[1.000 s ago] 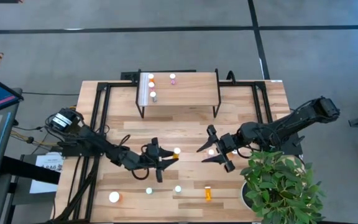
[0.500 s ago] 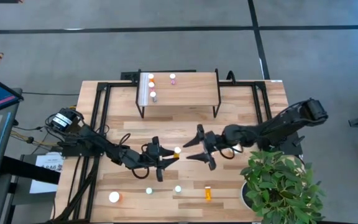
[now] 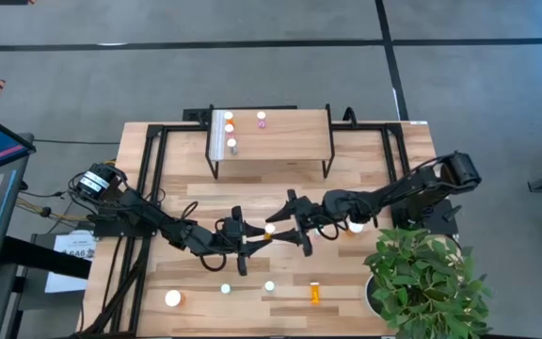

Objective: Pick and place medicine bottles onto shelf by color
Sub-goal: Put the top small orange pill bottle on the shelf

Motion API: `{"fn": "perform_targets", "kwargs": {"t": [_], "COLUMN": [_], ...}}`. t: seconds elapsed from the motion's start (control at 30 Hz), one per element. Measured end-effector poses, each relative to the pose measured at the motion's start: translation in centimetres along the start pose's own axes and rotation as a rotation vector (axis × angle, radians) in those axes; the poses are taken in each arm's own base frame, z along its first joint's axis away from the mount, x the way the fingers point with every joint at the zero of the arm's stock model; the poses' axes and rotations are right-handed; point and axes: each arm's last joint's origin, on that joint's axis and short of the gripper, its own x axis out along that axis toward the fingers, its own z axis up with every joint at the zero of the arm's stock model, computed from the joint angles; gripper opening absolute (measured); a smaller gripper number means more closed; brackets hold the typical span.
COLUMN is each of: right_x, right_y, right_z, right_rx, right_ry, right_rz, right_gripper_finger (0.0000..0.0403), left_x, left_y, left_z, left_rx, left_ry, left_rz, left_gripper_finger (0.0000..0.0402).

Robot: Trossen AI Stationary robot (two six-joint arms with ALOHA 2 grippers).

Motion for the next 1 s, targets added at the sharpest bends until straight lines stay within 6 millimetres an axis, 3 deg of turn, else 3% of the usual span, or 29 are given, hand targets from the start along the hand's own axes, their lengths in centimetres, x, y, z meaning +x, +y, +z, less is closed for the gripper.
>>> {"fn": "perform_targets", "kwargs": {"t": [0.23, 1.0], "right_x": [0.13, 0.11], "right_y": [0.1, 0.01], "right_z": [0.19, 0.29], "right_rx": [-0.001, 0.029], "right_ry": [-0.002, -0.004], "right_rz": [0.017, 0.033], "right_gripper_finger": [0.0242, 0.0136], "left_x": [0.0, -0.01], "left_y": [0.01, -0.01], "left_z": [-0.08, -0.13], "left_rx": [-0.003, -0.018], "left_ry": [0.007, 0.013], "left_rz": [0.0, -0.005], "left_gripper_finger": [0.0098, 0.0098]}}
